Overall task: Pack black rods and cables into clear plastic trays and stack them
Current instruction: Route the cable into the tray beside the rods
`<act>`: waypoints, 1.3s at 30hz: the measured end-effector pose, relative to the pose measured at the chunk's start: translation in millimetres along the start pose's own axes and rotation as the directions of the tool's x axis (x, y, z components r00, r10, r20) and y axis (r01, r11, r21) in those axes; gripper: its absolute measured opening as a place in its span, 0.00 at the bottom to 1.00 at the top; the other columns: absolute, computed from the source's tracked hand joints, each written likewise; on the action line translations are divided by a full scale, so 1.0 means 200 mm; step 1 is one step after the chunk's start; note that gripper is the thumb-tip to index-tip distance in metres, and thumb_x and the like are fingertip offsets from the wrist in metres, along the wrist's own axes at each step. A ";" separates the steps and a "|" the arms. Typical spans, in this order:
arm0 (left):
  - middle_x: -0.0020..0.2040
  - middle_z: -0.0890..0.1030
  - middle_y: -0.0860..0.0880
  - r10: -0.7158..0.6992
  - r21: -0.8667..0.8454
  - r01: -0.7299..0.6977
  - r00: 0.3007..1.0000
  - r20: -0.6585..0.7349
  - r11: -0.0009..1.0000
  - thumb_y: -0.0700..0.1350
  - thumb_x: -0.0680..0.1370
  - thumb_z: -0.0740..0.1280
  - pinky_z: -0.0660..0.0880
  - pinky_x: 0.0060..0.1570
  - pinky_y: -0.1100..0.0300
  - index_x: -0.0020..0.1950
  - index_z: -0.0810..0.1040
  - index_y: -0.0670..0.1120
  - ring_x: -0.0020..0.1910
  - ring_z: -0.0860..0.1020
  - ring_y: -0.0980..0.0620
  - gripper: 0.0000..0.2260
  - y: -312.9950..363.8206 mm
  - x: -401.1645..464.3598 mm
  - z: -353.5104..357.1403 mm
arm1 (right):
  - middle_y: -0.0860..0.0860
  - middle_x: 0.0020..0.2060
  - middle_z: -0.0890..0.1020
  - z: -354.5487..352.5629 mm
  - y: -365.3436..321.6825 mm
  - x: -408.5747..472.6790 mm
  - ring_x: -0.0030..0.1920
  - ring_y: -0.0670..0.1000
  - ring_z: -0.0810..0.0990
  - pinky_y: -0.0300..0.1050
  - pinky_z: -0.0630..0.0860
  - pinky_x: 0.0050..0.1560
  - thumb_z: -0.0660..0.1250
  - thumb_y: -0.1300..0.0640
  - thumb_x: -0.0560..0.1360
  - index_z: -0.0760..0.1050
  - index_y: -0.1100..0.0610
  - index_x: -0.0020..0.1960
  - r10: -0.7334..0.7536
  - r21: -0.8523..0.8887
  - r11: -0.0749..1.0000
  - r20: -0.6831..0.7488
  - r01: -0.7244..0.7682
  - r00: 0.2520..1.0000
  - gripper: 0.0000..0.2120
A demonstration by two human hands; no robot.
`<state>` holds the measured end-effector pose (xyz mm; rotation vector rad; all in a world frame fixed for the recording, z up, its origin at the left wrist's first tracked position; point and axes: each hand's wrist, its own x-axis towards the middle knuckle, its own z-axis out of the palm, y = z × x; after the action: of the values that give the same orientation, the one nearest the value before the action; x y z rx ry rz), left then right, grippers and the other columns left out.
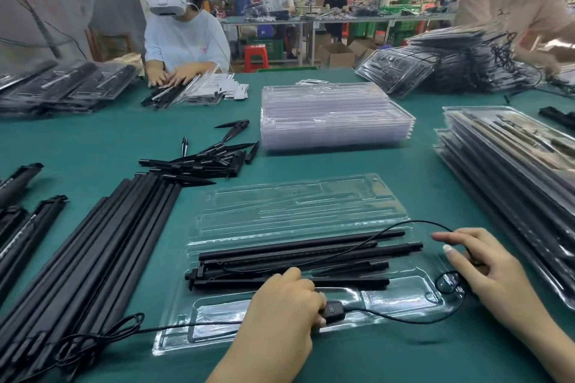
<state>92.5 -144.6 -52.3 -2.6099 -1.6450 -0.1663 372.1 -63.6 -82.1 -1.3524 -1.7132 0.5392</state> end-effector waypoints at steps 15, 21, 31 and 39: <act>0.79 0.45 0.56 -0.279 -0.134 0.278 0.960 0.015 0.951 0.76 0.69 0.40 0.42 0.72 0.56 0.78 0.45 0.58 0.77 0.42 0.54 0.41 -0.21 -0.11 0.06 | 0.43 0.60 0.77 -0.02 -0.01 -0.03 0.63 0.45 0.72 0.33 0.65 0.62 0.61 0.58 0.74 0.80 0.49 0.52 -0.290 -0.092 0.950 0.080 0.297 0.954 0.12; 0.71 0.27 0.64 -0.244 -0.088 0.257 0.961 0.133 0.962 0.79 0.65 0.34 0.26 0.69 0.47 0.66 0.30 0.75 0.69 0.23 0.61 0.32 -0.37 -0.13 0.10 | 0.41 0.59 0.77 -0.07 -0.02 -0.03 0.60 0.42 0.75 0.39 0.68 0.59 0.61 0.38 0.76 0.80 0.48 0.54 -0.428 -0.170 0.850 0.328 0.498 0.842 0.18; 0.72 0.27 0.65 -0.122 -0.129 0.135 0.987 0.103 0.982 0.73 0.72 0.41 0.27 0.70 0.44 0.70 0.29 0.69 0.69 0.23 0.62 0.31 -0.26 0.03 0.04 | 0.44 0.53 0.79 -0.19 0.11 -0.08 0.56 0.42 0.73 0.39 0.68 0.57 0.57 0.43 0.80 0.81 0.50 0.52 -0.507 -0.341 0.724 0.327 0.600 0.797 0.17; 0.72 0.32 0.69 0.021 -0.202 0.022 0.978 0.209 0.979 0.71 0.75 0.42 0.28 0.71 0.44 0.75 0.36 0.64 0.69 0.26 0.66 0.32 -0.11 0.20 0.14 | 0.45 0.38 0.76 -0.22 -0.04 -0.05 0.34 0.45 0.73 0.33 0.70 0.39 0.71 0.50 0.72 0.80 0.47 0.57 -0.373 -0.060 0.919 0.183 0.389 0.910 0.14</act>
<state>90.5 -96.8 -76.3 -2.8668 -1.7813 -0.0621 404.7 -84.0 -56.3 -1.0152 -2.1022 0.3560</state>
